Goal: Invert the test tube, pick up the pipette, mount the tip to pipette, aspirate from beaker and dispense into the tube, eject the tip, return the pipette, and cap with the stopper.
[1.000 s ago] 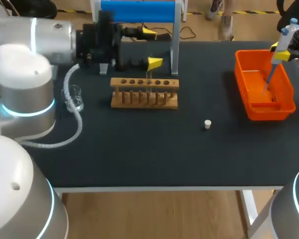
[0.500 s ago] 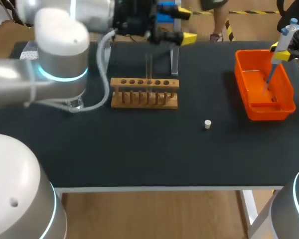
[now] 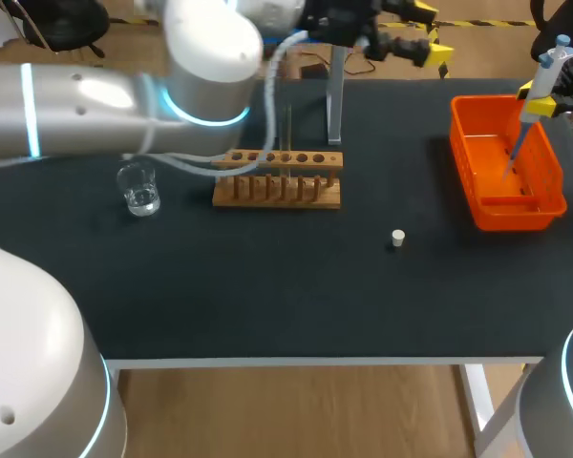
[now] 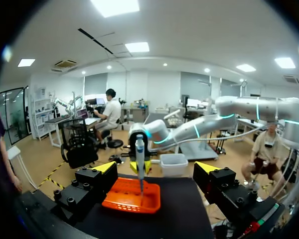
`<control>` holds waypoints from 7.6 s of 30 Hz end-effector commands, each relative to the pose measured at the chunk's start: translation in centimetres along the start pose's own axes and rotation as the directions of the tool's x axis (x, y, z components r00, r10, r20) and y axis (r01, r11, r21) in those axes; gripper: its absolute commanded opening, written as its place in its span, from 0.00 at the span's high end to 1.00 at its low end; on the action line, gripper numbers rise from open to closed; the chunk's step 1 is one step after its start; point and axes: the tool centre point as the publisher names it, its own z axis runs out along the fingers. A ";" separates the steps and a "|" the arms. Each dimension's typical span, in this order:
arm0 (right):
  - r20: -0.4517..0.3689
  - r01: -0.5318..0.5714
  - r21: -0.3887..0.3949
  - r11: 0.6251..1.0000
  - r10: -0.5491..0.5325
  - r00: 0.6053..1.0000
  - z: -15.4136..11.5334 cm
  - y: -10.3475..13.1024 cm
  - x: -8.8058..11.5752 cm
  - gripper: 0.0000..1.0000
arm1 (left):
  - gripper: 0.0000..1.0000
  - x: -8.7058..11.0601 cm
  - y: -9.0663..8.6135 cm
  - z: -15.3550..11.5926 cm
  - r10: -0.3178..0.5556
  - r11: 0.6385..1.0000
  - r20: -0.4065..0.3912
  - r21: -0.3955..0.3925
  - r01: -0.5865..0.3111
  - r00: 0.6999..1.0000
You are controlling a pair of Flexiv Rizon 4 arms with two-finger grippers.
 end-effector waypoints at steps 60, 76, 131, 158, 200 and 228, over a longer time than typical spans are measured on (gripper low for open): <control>-0.003 0.000 0.001 1.000 0.000 1.000 -0.1 0.0 -0.1 1.00 | 1.00 -3.0 -2.0 11.2 0.004 0.999 -0.042 -0.052 -0.006 0.999; -0.003 0.000 0.001 1.000 0.000 1.000 -0.1 0.0 -0.1 1.00 | 1.00 -2.5 -2.0 13.3 -0.035 0.999 0.027 0.001 0.035 0.999; -0.003 0.000 0.001 1.000 0.000 1.000 -0.1 0.0 -0.1 1.00 | 1.00 -3.5 -0.4 16.0 -0.018 0.999 -0.019 0.028 0.018 1.000; -0.003 0.000 0.001 1.000 0.000 1.000 -0.1 0.0 -0.1 1.00 | 1.00 -5.2 1.2 17.0 -0.015 0.999 -0.035 0.035 0.016 0.999; -0.003 0.000 0.001 1.000 0.000 1.000 -0.1 0.0 -0.1 1.00 | 1.00 -4.3 0.5 17.2 -0.033 0.999 -0.023 0.039 0.034 0.999; -0.003 0.000 0.001 1.000 0.000 1.000 -0.1 0.0 -0.1 1.00 | 1.00 -4.1 3.1 18.0 -0.067 0.997 -0.012 0.042 0.067 0.998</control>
